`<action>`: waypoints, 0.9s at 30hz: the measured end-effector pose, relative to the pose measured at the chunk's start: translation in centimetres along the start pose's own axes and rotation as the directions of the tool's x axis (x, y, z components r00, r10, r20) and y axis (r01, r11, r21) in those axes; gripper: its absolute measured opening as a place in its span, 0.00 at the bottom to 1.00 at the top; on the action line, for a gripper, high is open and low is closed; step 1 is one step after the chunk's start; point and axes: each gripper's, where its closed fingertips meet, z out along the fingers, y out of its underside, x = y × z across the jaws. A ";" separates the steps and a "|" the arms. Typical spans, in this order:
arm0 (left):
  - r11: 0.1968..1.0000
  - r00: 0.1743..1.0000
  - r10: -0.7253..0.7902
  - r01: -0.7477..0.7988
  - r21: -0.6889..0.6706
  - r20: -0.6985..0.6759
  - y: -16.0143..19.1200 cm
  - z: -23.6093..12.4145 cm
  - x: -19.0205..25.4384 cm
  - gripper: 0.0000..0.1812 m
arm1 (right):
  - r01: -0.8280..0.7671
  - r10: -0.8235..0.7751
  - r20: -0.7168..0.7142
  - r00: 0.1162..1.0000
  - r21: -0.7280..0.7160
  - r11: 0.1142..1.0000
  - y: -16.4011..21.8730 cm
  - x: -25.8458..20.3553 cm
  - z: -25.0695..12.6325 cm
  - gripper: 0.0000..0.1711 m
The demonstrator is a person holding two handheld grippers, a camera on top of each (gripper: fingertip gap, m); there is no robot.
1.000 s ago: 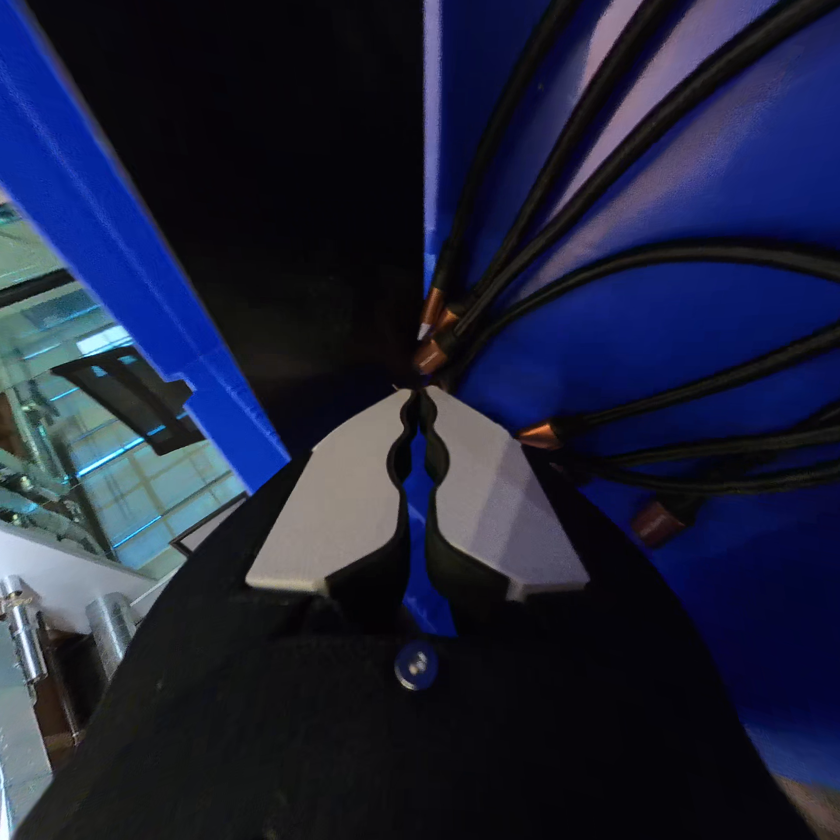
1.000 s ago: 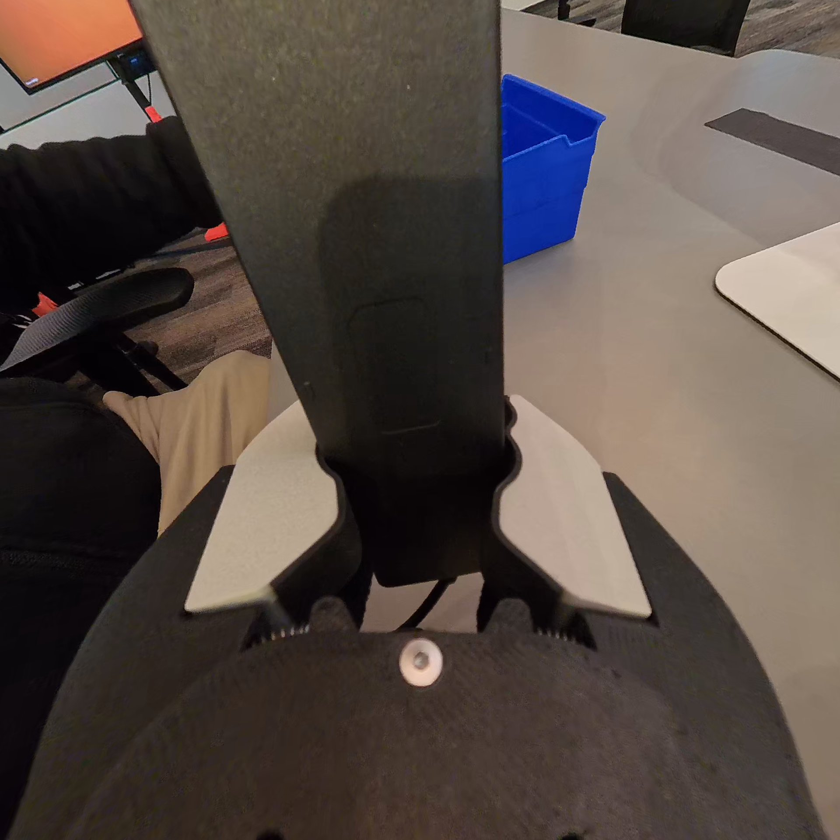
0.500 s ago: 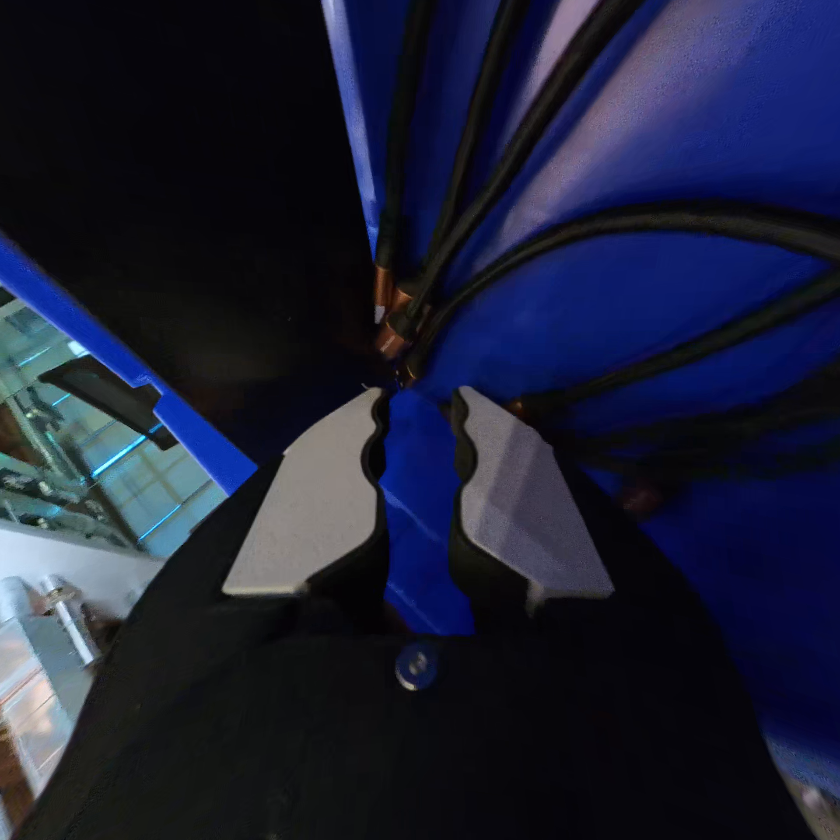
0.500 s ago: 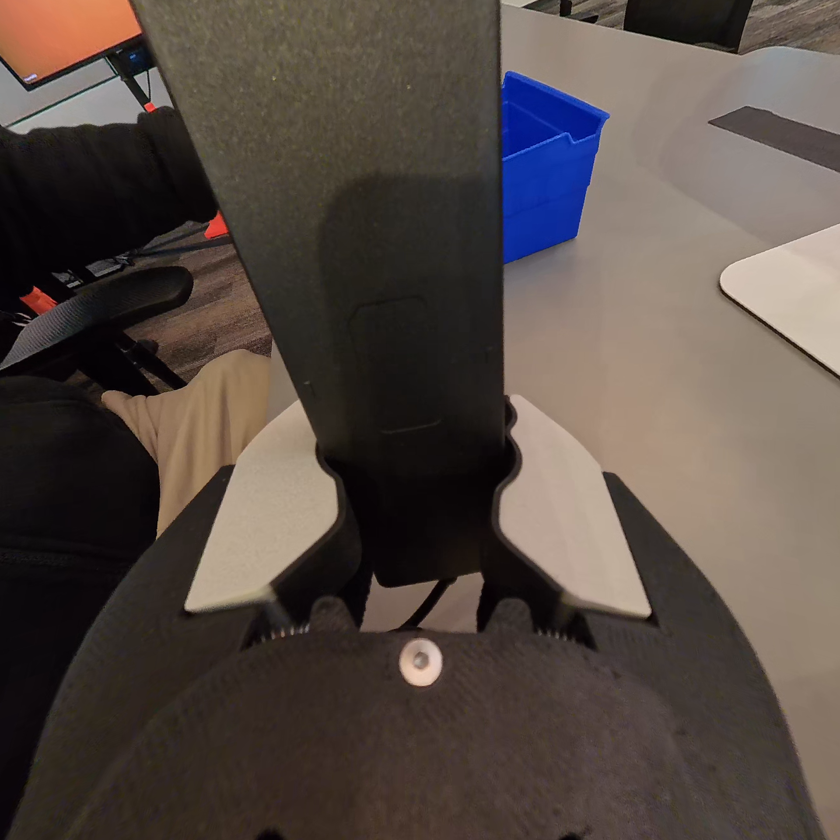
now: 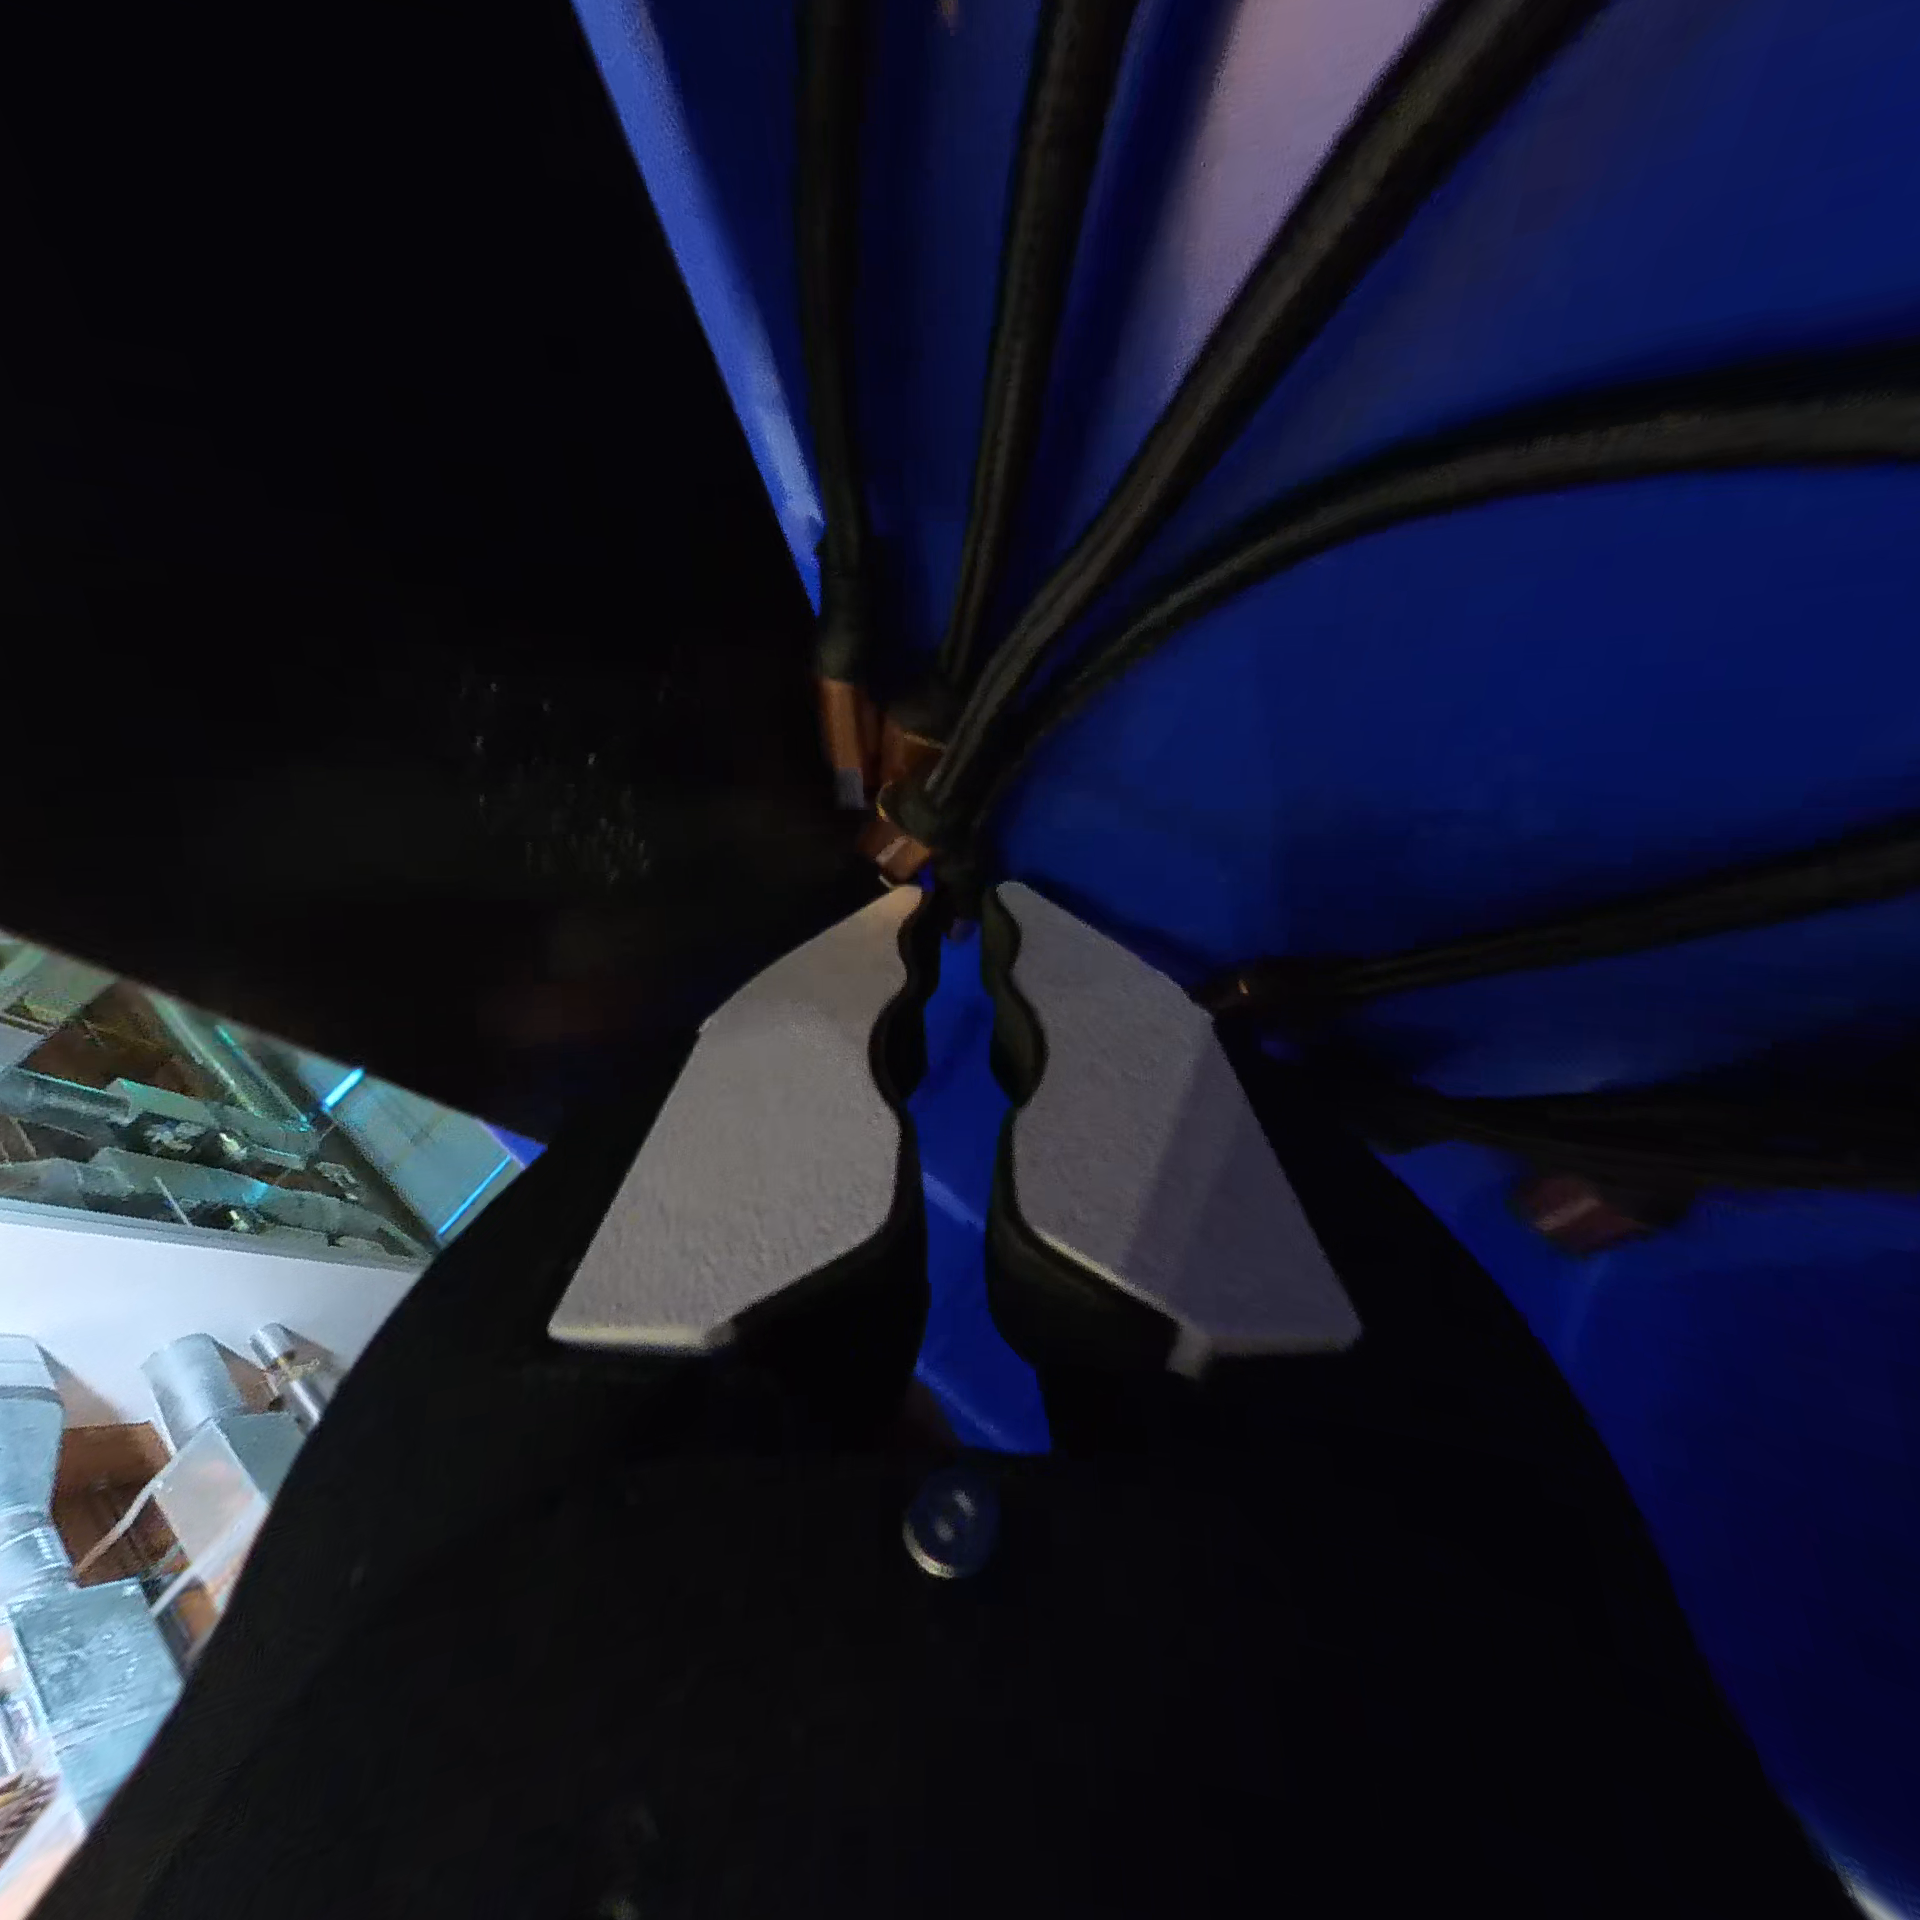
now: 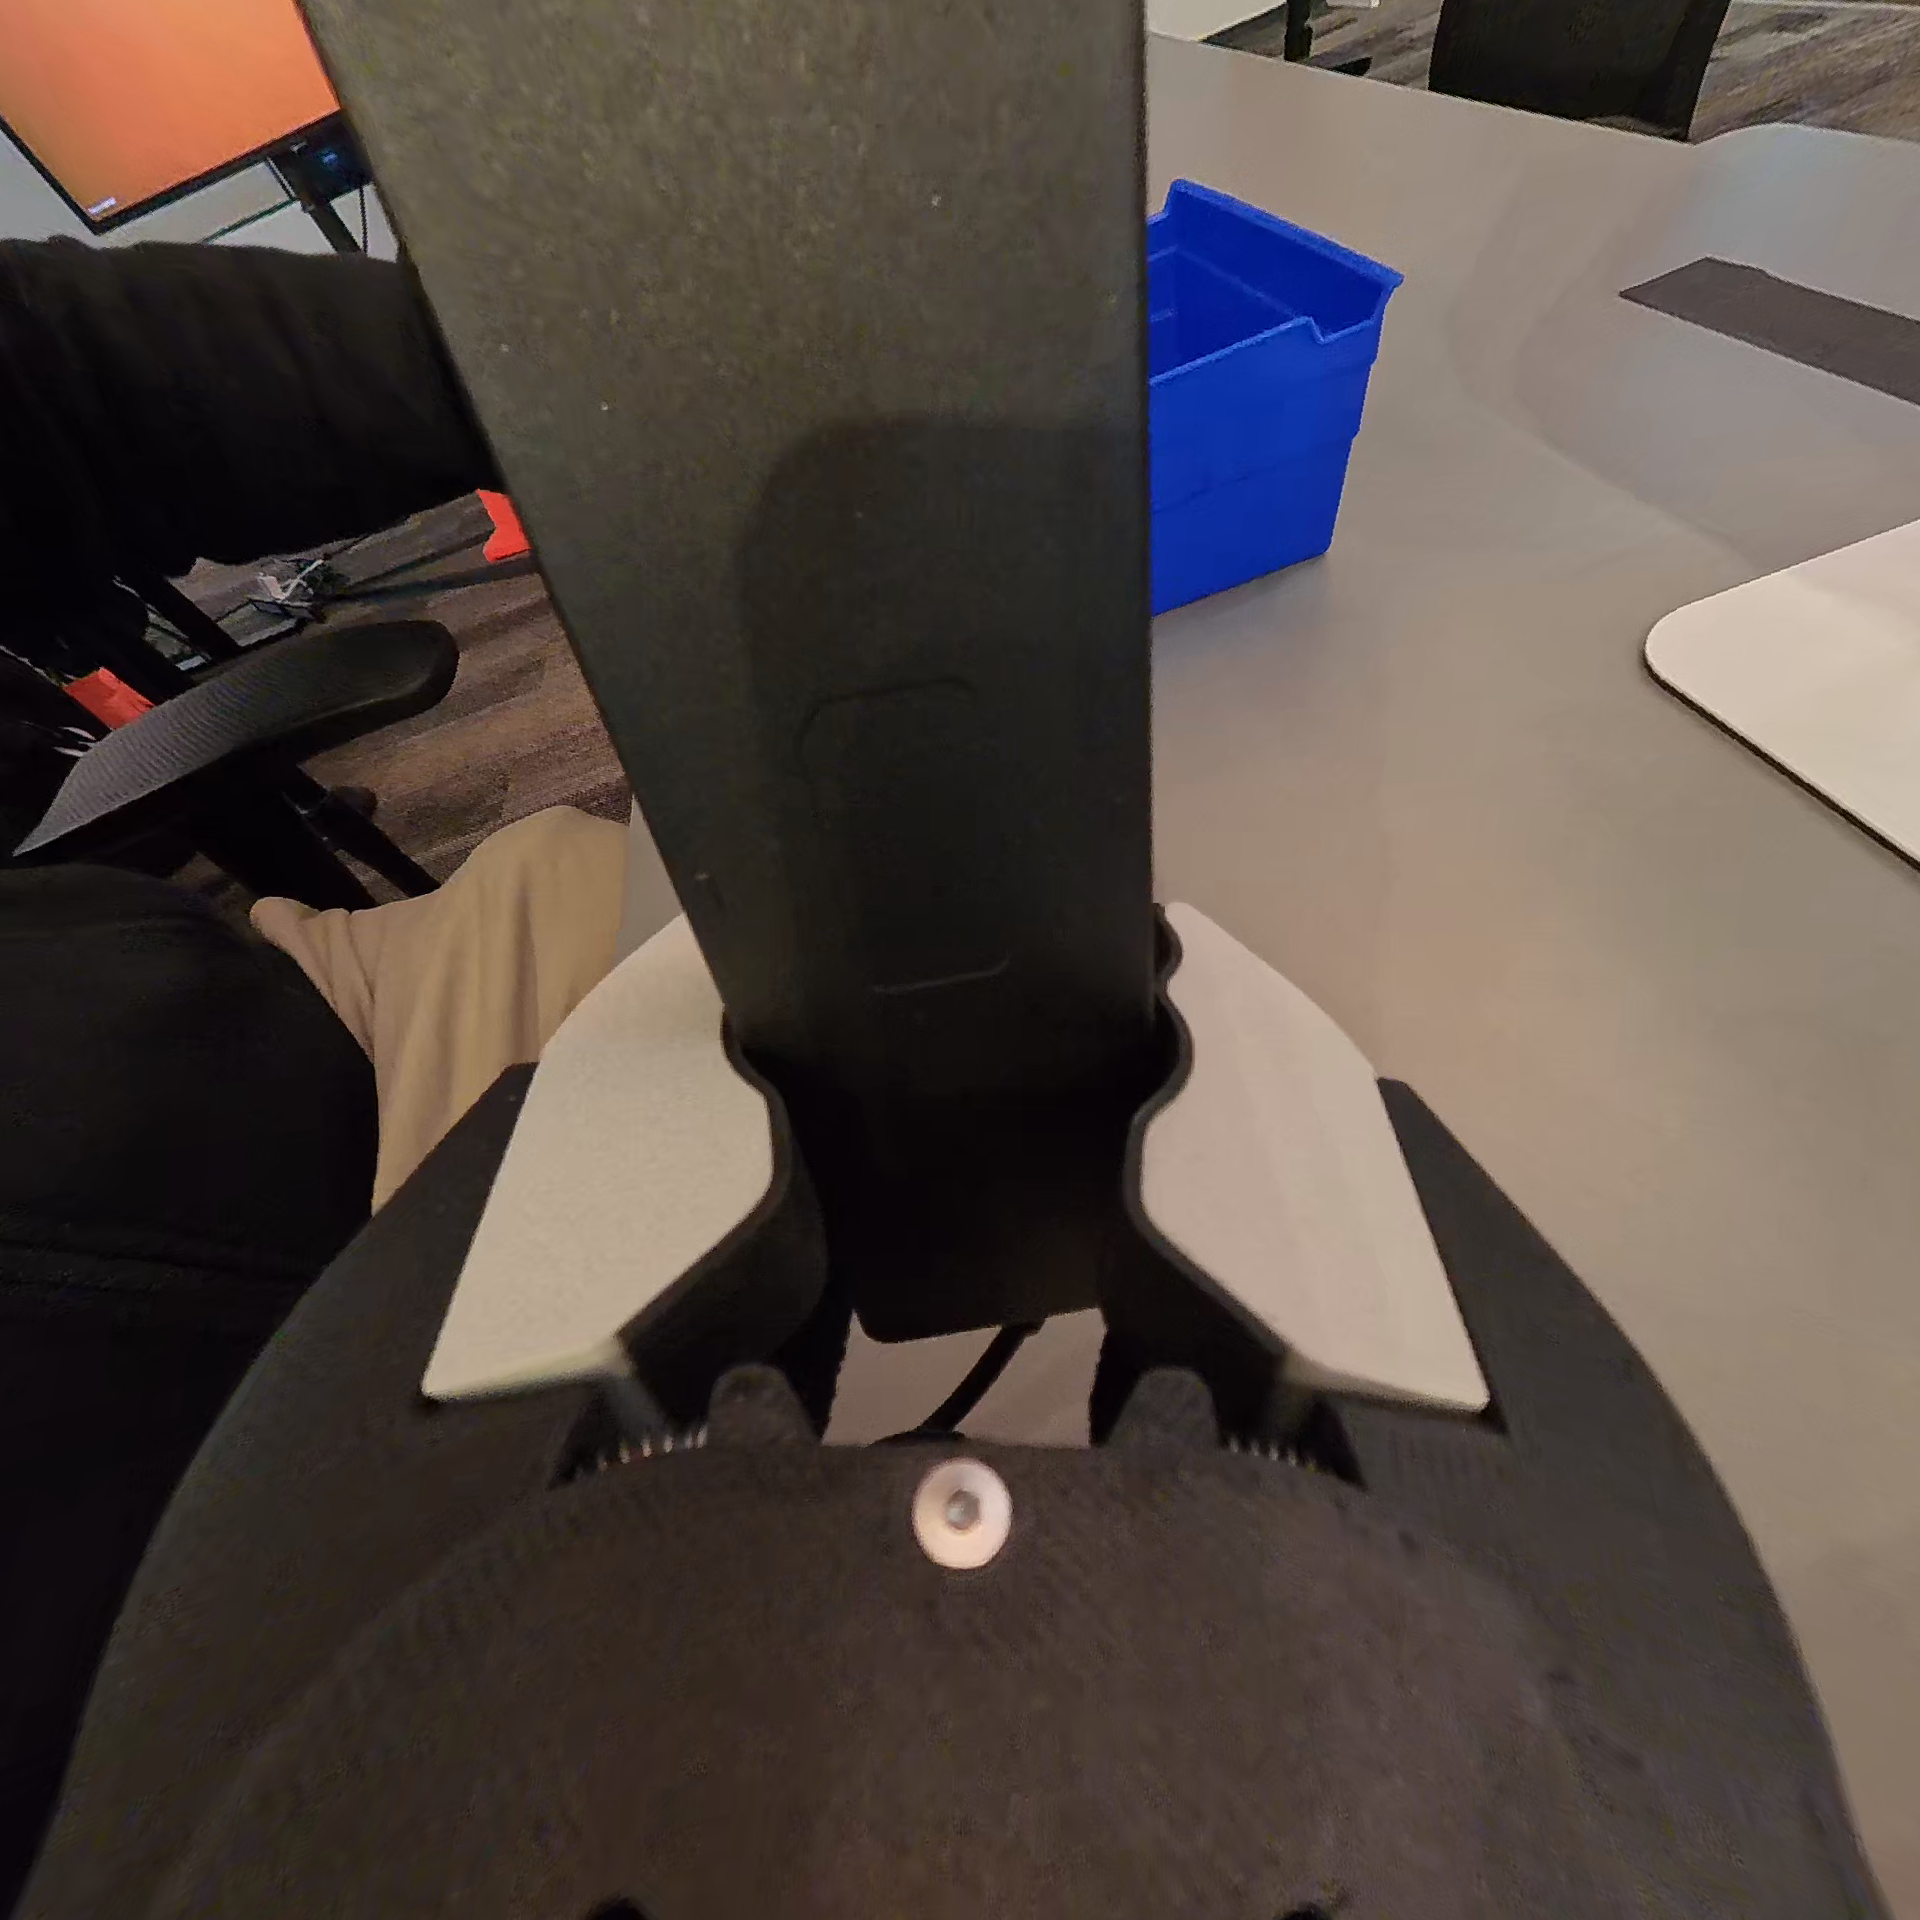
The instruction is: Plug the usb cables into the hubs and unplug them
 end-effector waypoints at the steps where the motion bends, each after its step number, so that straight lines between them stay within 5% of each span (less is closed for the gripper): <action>1: 1.000 1.000 -0.008 0.008 -0.002 0.014 0.2 -0.2 -0.2 0.04 | 0.000 0.000 -0.003 1.000 0.002 1.000 0.0 0.0 -0.1 0.39; 15: 0.974 0.970 -0.220 0.213 0.073 0.102 2.2 -2.8 -1.8 0.04 | -0.006 0.006 -0.005 1.000 -0.007 1.000 0.3 0.2 0.1 0.39; 27: 0.817 0.825 -0.547 0.490 0.303 0.142 3.5 -5.9 -3.7 0.04 | 0.004 -0.005 -0.016 1.000 -0.018 1.000 0.4 0.2 0.1 0.39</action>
